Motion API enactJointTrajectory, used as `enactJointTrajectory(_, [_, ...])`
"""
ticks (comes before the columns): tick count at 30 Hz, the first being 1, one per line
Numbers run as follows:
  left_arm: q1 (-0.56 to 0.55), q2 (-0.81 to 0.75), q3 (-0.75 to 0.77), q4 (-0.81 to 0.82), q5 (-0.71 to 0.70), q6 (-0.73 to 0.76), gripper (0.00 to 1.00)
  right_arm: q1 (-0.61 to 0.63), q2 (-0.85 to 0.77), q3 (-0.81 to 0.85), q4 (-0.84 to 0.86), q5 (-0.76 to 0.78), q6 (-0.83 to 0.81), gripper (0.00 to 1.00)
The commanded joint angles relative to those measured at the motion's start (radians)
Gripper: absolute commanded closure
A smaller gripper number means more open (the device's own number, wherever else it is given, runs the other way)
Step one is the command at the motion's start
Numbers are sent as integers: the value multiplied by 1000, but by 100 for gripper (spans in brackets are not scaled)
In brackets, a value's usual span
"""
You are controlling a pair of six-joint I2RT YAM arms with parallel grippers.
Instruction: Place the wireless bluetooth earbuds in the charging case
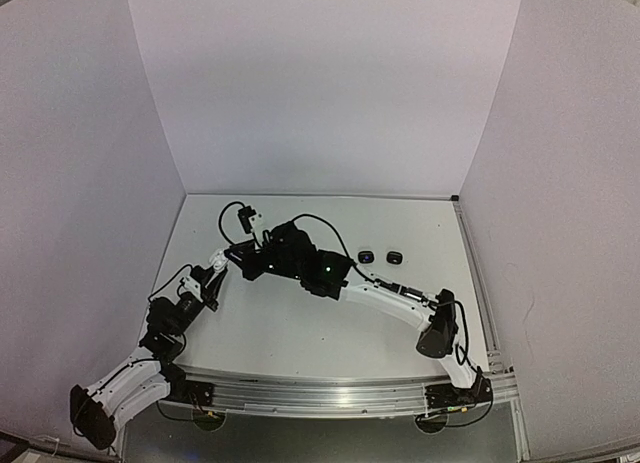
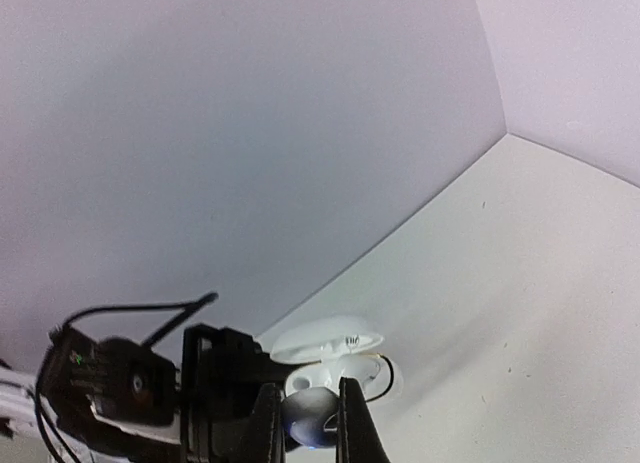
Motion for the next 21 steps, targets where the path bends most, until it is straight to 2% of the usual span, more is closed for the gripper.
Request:
enactJointTrajectory(1, [-12,94,-1,229,-7,-4,100,10,-10,-27,199,96,244,100])
enactJointTrajectory(8, [-32,198,7,386,-23,-44,100,20,-3,-63,378,91,252,100])
enactJointTrajectory(14, [-37,218,22,409,-36,-130,100,31,2,-73,396,73,200,100])
enactJointTrajectory(18, [-36,185,25,353,94,-185,100,29,-42,-97,381,-9,61,100])
enactJointTrajectory(21, [-35,150,31,266,89,-213,100,28,-104,-127,293,112,27,100])
